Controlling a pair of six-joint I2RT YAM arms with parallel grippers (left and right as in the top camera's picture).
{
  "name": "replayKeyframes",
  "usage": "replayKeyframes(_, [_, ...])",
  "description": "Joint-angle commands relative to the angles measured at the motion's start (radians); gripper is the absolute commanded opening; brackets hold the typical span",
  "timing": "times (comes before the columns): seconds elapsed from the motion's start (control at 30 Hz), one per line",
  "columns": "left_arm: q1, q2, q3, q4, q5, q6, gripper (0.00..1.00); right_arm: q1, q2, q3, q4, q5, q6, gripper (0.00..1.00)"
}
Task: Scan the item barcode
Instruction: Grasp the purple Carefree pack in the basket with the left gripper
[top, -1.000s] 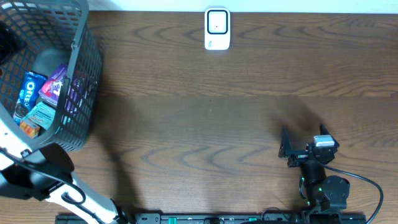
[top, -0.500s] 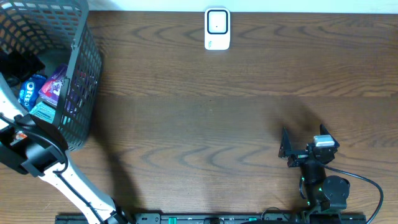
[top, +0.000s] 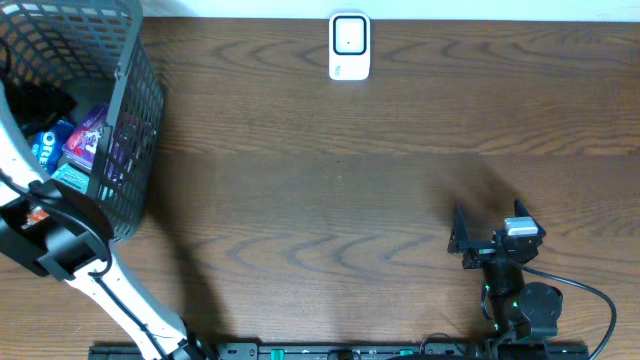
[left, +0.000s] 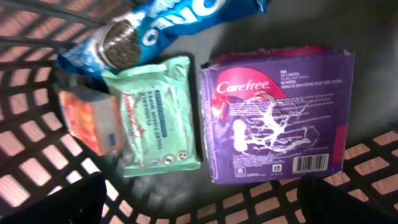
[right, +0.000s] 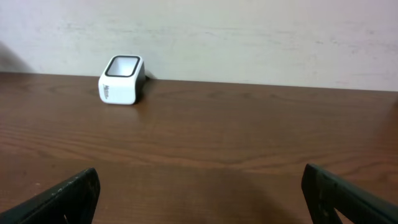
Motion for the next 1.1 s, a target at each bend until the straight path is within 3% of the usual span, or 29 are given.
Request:
replayKeyframes(0.0, [-0.017,0.018,-0.059,0.018,-0.017,-0.027,0.98,-0.007,-0.004,-0.002,-0.003,-0.006,0.011,0.99])
replayKeyframes(0.6, [-0.017,0.018,-0.281,0.206,-0.061,-0.035,0.99,-0.007,-0.004,-0.002,-0.003,-0.006,0.011,0.99])
replayKeyframes(0.67, [-0.018,0.018,-0.299,0.225,-0.061,-0.035,0.93,-0.007,-0.004,-0.002,-0.003,-0.006,0.011,0.99])
replayKeyframes(0.93, [-0.018,0.018,-0.410,0.338,0.059,-0.034,0.85,-0.007,-0.004,-0.002,-0.003,-0.006,0.011,0.99])
replayKeyframes(1.07, [-0.018,0.018,-0.438,0.385,0.088,-0.031,0.68,-0.007,-0.004,-0.002,-0.003,-0.006,0.011,0.99])
